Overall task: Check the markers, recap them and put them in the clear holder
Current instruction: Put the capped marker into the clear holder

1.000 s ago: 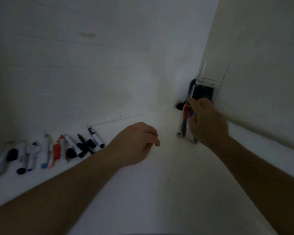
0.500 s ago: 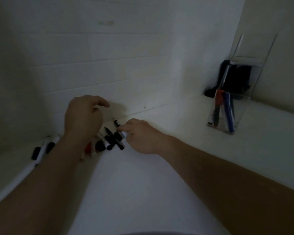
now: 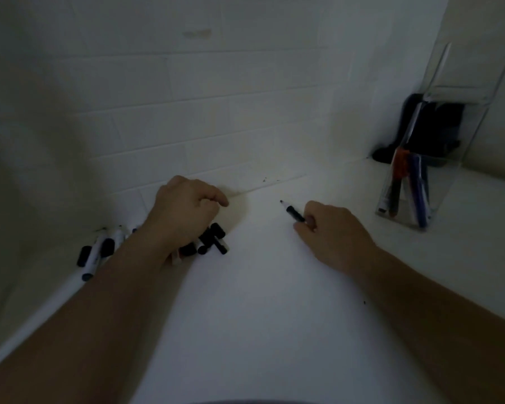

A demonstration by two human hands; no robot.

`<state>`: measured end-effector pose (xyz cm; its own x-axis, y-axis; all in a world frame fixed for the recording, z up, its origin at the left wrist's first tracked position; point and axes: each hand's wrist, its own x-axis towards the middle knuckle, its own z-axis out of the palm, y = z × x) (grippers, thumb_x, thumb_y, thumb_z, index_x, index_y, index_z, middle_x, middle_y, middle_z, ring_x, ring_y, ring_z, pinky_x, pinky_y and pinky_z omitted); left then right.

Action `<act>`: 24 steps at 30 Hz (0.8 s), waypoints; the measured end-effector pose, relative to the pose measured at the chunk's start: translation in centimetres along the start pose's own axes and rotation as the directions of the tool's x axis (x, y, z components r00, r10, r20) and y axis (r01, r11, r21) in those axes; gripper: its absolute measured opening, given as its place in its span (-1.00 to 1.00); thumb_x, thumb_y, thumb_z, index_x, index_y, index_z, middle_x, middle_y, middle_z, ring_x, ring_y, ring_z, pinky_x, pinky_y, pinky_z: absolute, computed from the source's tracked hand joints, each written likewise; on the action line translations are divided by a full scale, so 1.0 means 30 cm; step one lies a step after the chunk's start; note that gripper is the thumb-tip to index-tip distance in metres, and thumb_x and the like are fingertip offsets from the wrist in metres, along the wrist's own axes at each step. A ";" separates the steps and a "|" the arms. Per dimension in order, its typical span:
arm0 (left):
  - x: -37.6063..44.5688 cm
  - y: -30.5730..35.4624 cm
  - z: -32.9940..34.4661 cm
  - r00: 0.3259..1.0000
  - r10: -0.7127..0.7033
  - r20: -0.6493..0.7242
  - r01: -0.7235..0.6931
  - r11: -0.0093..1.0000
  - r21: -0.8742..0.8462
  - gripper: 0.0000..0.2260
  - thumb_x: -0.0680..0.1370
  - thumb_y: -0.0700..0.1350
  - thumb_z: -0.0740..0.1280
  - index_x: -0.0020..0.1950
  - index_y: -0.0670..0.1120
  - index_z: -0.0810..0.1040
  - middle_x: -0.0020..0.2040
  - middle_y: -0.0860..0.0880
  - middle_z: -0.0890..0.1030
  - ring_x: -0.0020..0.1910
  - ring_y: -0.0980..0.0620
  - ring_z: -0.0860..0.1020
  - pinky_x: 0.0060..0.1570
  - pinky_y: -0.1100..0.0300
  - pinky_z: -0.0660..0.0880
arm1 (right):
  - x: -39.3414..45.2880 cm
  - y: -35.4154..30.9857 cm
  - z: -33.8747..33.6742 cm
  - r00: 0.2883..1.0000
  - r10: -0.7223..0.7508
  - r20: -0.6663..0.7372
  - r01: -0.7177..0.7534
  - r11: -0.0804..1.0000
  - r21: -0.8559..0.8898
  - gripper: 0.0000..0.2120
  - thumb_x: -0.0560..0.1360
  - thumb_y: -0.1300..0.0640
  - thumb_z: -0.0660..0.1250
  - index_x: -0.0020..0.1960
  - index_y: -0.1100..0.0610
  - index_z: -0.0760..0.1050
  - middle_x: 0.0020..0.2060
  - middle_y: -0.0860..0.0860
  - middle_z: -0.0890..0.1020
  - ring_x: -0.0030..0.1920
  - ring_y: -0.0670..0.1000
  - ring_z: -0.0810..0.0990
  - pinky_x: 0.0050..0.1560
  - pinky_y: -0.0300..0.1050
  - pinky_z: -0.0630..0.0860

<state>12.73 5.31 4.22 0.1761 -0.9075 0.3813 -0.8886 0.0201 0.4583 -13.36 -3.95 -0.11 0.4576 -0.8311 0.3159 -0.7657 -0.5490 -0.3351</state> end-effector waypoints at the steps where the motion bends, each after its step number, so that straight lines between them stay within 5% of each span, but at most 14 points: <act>1: 0.003 0.004 0.001 0.999 0.004 0.050 -0.007 0.998 0.061 -0.68 0.41 0.06 0.15 0.00 0.24 0.65 -0.13 0.26 0.56 0.10 -0.02 0.44 0.23 -0.03 0.36 | -0.002 0.011 -0.002 0.998 0.051 -0.023 -0.047 0.992 0.119 -0.67 0.60 -0.08 0.24 -0.24 0.02 0.22 -0.37 -0.04 0.44 -0.35 0.02 0.43 -0.37 -0.06 0.30; 5: 0.010 0.008 0.027 0.962 -0.069 0.263 -0.037 0.925 0.377 -0.53 0.32 0.31 0.07 0.14 0.33 0.54 0.07 0.18 0.55 0.15 -0.06 0.37 0.16 -0.05 0.29 | -0.010 0.009 -0.010 0.994 0.103 -0.047 -0.086 0.957 0.278 -0.66 0.57 -0.06 0.27 -0.26 0.04 0.22 -0.41 -0.02 0.45 -0.39 0.03 0.38 -0.35 -0.04 0.35; 10: 0.015 -0.002 0.053 0.945 -0.122 0.302 -0.010 0.916 0.400 -0.67 0.47 0.21 0.24 0.23 0.34 0.49 0.03 0.16 0.57 0.11 -0.08 0.39 0.18 -0.04 0.33 | -0.006 0.013 -0.007 0.996 0.082 -0.028 -0.069 0.947 0.314 -0.67 0.55 -0.06 0.28 -0.25 0.06 0.23 -0.40 -0.01 0.44 -0.37 0.05 0.38 -0.33 -0.03 0.33; 13: 0.015 0.009 0.056 0.991 -0.044 0.127 0.018 0.980 0.199 -0.73 0.62 0.11 0.22 0.31 0.28 0.51 0.00 0.13 0.57 0.08 -0.02 0.48 0.15 0.03 0.40 | 0.002 0.020 -0.006 0.995 0.087 -0.041 -0.064 0.916 0.397 -0.74 0.56 -0.08 0.29 -0.17 0.02 0.30 -0.37 -0.02 0.49 -0.37 0.03 0.43 -0.32 -0.05 0.38; 16: 0.009 0.053 0.061 0.999 -0.027 -0.024 0.025 0.997 -0.069 -0.75 0.68 0.05 0.17 0.27 0.15 0.59 0.11 0.11 0.57 0.10 0.13 0.47 0.11 0.18 0.34 | 0.001 0.021 -0.014 0.997 0.044 -0.067 -0.008 0.887 0.463 -0.84 0.60 -0.09 0.28 0.11 -0.07 0.39 -0.30 0.00 0.54 -0.31 0.01 0.51 -0.26 -0.05 0.45; 20: -0.005 0.092 0.087 0.997 -0.072 -0.038 0.058 0.956 -0.288 -0.87 0.61 -0.04 0.33 0.10 0.11 0.66 0.02 0.14 0.66 -0.02 0.18 0.58 -0.03 0.28 0.43 | 0.012 0.015 -0.009 0.979 -0.091 -0.183 0.155 0.916 0.371 -0.83 0.65 0.00 0.22 0.21 -0.02 0.49 -0.18 -0.05 0.50 -0.19 -0.06 0.45 -0.18 -0.10 0.33; 24: -0.012 0.116 0.106 0.990 -0.135 -0.046 0.093 0.857 -0.508 -0.84 0.53 -0.16 0.45 0.01 0.10 0.67 -0.10 0.08 0.70 -0.14 0.20 0.63 -0.10 0.39 0.50 | 0.007 -0.004 -0.007 0.968 -0.155 -0.199 0.222 0.898 0.379 -0.85 0.65 0.08 0.22 0.18 -0.02 0.50 -0.10 -0.03 0.56 -0.11 -0.03 0.49 -0.09 -0.11 0.43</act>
<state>8.24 4.37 3.13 0.3134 -0.8819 0.3522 -0.5297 0.1455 0.8356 -13.26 -4.03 0.18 0.4715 -0.7015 0.5345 -0.4150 -0.7112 -0.5674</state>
